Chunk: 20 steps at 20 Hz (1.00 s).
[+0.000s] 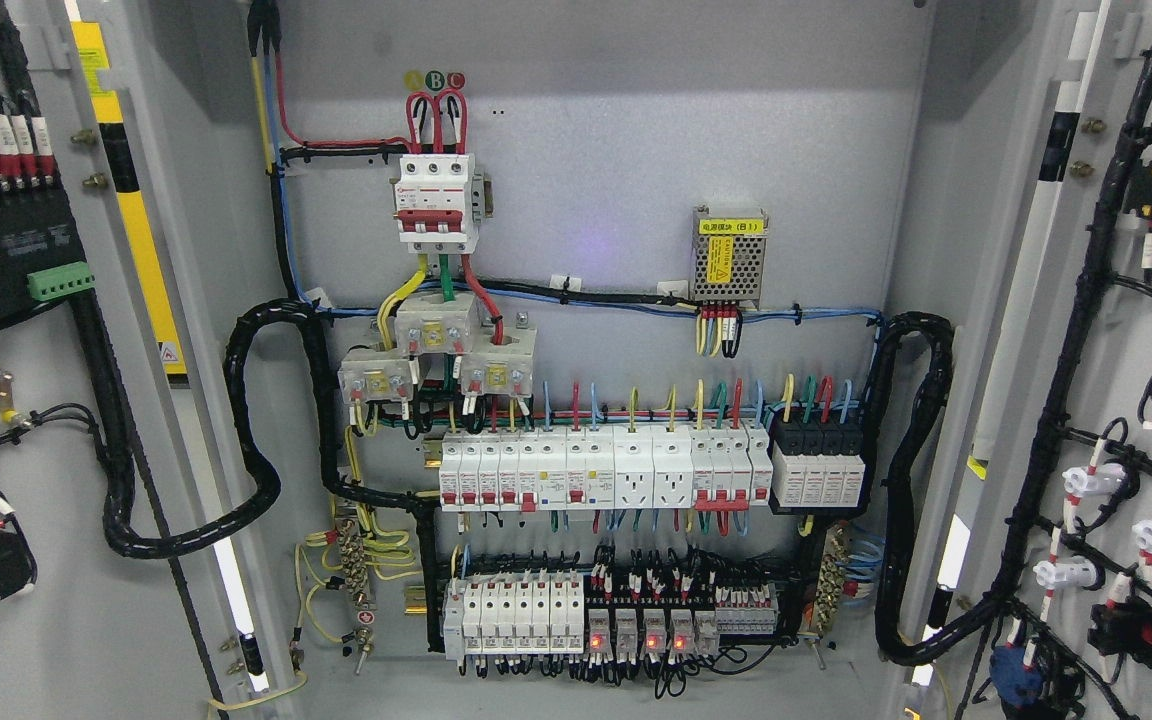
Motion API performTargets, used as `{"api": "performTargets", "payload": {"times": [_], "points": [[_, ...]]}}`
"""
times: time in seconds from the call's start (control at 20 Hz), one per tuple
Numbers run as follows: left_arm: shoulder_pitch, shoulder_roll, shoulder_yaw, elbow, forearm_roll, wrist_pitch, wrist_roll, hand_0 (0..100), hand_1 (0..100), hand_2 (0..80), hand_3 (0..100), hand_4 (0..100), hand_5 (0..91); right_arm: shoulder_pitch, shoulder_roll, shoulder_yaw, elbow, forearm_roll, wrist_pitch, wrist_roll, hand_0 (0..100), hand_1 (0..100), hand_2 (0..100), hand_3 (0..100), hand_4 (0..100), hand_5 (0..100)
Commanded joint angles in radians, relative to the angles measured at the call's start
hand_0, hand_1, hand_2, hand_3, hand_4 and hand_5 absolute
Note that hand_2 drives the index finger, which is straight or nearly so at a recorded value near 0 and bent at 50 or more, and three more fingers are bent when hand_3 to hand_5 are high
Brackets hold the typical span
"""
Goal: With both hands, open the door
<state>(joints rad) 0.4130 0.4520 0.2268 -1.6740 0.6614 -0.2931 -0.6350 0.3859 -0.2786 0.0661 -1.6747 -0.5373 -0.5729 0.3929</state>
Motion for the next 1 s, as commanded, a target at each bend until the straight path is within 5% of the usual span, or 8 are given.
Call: {"api": "performTargets", "payload": {"times": [0.0,0.15,0.35,0.6,0.95], "points": [[0.047,-0.274,-0.251,0.126,-0.169,0.008,0.061,12,56,0.0,0,0,0.0,-0.077,0.047,0.139,0.643,0.010,-0.005,0.006,0,50,4,0,0,0],[0.049,-0.323,-0.291,0.332,-0.174,0.008,0.178,12,56,0.0,0,0,0.0,-0.133,0.105,0.143,0.908,0.010,-0.009,0.015,0,50,4,0,0,0],[-0.008,-0.415,-0.302,0.719,-0.171,0.008,0.183,12,56,0.0,0,0,0.0,-0.194,0.136,0.149,1.182,0.034,0.001,0.014,0,50,4,0,0,0],[-0.253,-0.458,-0.317,1.428,-0.180,0.005,0.175,12,56,0.0,0,0,0.0,-0.202,0.177,0.142,1.395,0.148,0.004,0.001,0,50,4,0,0,0],[-0.230,-0.464,-0.314,1.583,-0.181,0.029,0.169,12,56,0.0,0,0,0.0,-0.214,0.240,0.142,1.601,0.198,0.179,-0.046,0,50,4,0,0,0]]}}
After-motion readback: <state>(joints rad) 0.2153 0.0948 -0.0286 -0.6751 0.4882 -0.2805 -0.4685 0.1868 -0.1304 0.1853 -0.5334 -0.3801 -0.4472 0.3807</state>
